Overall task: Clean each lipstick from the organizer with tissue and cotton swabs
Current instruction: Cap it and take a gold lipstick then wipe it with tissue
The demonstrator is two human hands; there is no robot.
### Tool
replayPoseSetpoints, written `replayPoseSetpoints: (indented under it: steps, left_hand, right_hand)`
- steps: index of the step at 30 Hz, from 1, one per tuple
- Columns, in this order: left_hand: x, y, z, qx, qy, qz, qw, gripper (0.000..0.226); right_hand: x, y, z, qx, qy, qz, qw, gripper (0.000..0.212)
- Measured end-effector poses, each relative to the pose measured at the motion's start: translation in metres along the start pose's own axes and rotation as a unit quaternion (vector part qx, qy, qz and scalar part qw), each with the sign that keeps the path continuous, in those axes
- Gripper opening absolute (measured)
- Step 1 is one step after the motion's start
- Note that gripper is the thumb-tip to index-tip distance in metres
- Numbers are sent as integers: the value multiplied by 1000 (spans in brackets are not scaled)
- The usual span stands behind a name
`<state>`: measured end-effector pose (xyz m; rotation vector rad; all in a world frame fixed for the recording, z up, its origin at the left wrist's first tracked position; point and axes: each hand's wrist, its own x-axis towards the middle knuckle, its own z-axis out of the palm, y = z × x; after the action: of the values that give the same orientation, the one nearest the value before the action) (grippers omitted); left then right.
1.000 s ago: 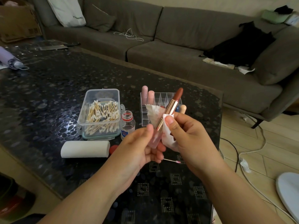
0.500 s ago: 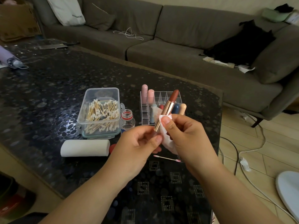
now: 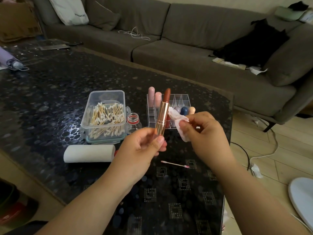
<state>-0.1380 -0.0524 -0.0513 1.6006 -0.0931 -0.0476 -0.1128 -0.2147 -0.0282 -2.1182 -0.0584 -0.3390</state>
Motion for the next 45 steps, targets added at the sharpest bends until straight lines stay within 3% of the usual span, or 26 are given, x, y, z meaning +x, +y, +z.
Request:
replayPoseSetpoints:
  steps: [7,13,17,21,23,24,25,27,30,34,39,45]
  left_hand:
    - [-1,2,-6,7,11,-9,1000,10]
    - [-1,1,-11,24,14,-17,999,11]
    - [-1,-1,-14,31,15,-19,999,13]
    - [-1,-1,-17,23,30,-27,999,17]
    - [-2,-1,-17,24,37,-35,998,17]
    - [-2,-1,-18,24,40,-39,998,17]
    - [-2,-2,-19,24,42,-43,998,16]
    - [-2,-2,-19,29,44,-47,998,15]
    - [-1,-2,-19,27,49,-46,997,14]
    - [0,-2,-18,48,50,-39,997,11]
    - [2,-8,-19,151,61,2,987,7]
    - [8,-15,-9,190,73,14,979,11]
  right_hand:
    - [10,22,-3,-199,-30,-59,978,17]
    - [12,28,1,-252,-33,-53,966,6]
    - [14,39,4,-312,-44,-42,948,12]
    - [20,43,10,-320,-144,12,936,18]
    - [31,39,15,-378,-234,125,887,36]
    - [33,37,18,-409,-252,141,866,41]
    - [33,38,22,-431,-240,103,864,40]
    - [24,42,30,-448,-137,-86,879,32]
    - [7,41,45,-339,-69,-205,916,30]
    - [6,38,66,-349,-130,-224,901,29]
    - [10,42,65,-366,-166,-200,893,28]
    - [10,25,36,-220,-106,-98,965,22]
